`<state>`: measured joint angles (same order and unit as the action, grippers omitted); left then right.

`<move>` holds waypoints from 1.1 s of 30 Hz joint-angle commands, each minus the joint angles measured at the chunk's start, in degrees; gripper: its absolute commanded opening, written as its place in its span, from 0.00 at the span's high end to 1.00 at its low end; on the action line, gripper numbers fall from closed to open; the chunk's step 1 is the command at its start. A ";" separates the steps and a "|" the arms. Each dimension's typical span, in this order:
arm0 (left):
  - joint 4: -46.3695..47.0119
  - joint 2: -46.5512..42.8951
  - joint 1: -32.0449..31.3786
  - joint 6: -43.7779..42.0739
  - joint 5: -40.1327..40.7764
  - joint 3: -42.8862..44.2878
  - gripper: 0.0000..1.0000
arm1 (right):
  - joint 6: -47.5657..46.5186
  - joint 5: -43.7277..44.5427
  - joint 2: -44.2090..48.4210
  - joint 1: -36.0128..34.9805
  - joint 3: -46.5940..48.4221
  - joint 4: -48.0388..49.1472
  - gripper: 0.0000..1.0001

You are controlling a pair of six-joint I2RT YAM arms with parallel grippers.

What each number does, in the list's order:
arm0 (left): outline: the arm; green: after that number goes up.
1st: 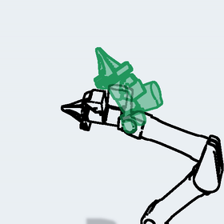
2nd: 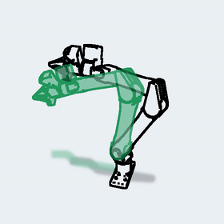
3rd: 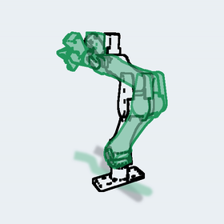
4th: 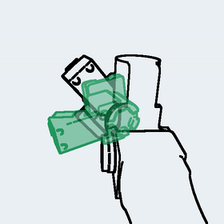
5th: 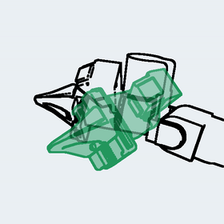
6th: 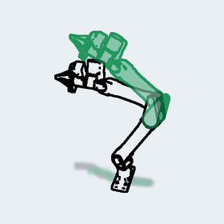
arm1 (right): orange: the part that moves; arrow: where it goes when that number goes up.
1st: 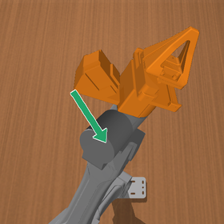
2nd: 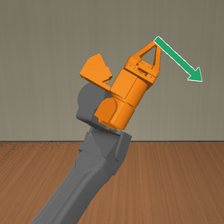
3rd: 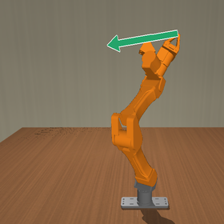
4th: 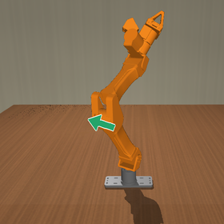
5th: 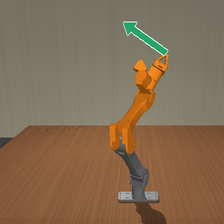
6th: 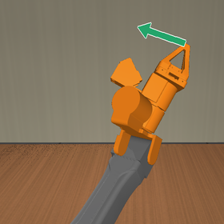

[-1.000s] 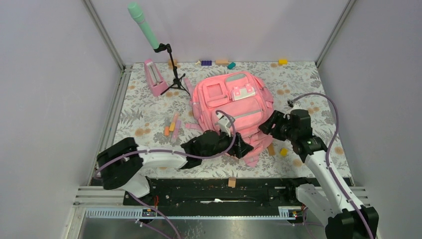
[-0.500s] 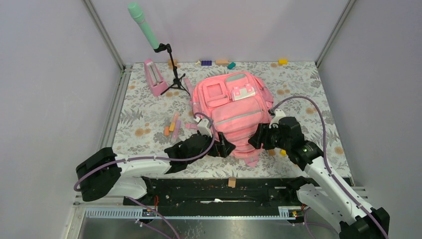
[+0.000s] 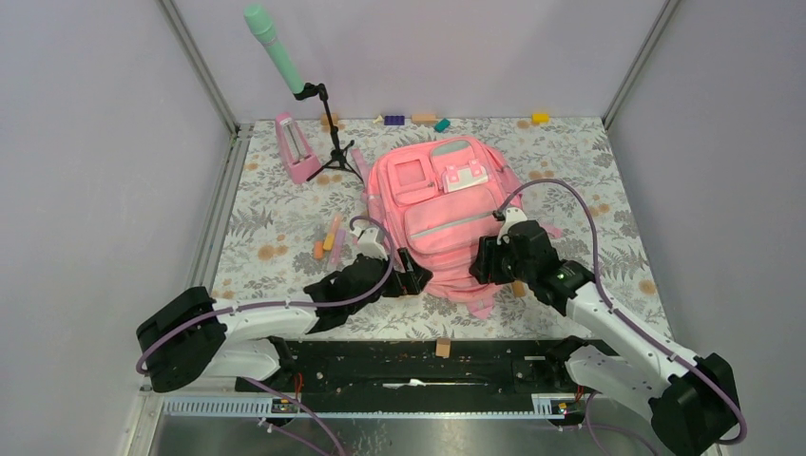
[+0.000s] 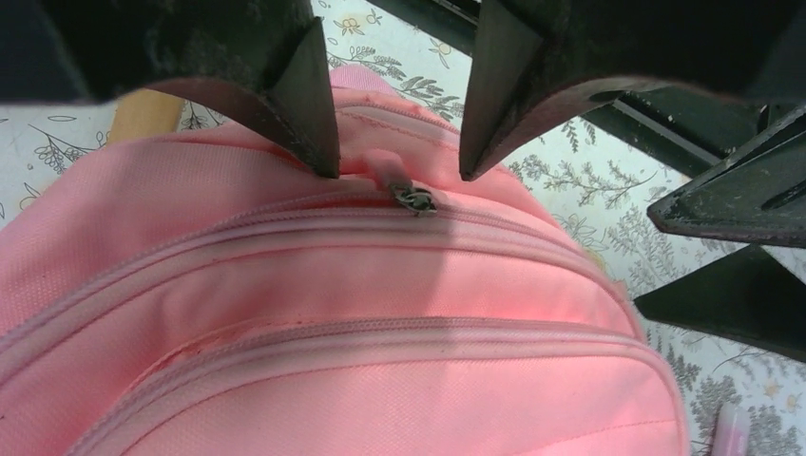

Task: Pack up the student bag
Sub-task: Zip the student bag at the center of the board.

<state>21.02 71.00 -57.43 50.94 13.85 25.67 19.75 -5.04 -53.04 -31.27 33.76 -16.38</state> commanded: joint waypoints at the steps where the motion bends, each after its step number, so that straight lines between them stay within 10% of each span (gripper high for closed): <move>1: 1.17 -1.65 0.88 1.89 2.36 -1.67 0.01 | -0.03 4.19 -2.90 -1.57 2.02 2.87 0.48; 5: 2.86 -0.93 1.23 2.93 1.96 -3.11 0.04 | 0.84 7.89 -4.86 -1.98 3.10 2.38 0.72; 10: 6.56 1.79 2.07 3.19 -0.37 -3.96 0.35 | 2.32 11.10 -3.84 -1.97 3.00 1.33 0.99; 21: 16.19 10.11 4.63 4.58 -4.35 -3.88 0.55 | 2.29 13.94 -1.36 -1.95 2.69 -1.86 1.00; 29: 21.48 13.97 6.08 3.56 -7.06 -2.70 1.00 | 0.28 19.97 -1.42 -1.95 4.38 -6.38 1.00; 33: 22.22 12.88 7.11 3.72 -6.03 -4.17 1.00 | -1.86 26.97 -1.99 -1.82 6.46 -10.51 1.00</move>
<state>38.06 84.64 -51.70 55.33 6.85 21.93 20.78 10.94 -55.24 -33.30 36.29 -21.21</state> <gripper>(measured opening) 0.010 0.066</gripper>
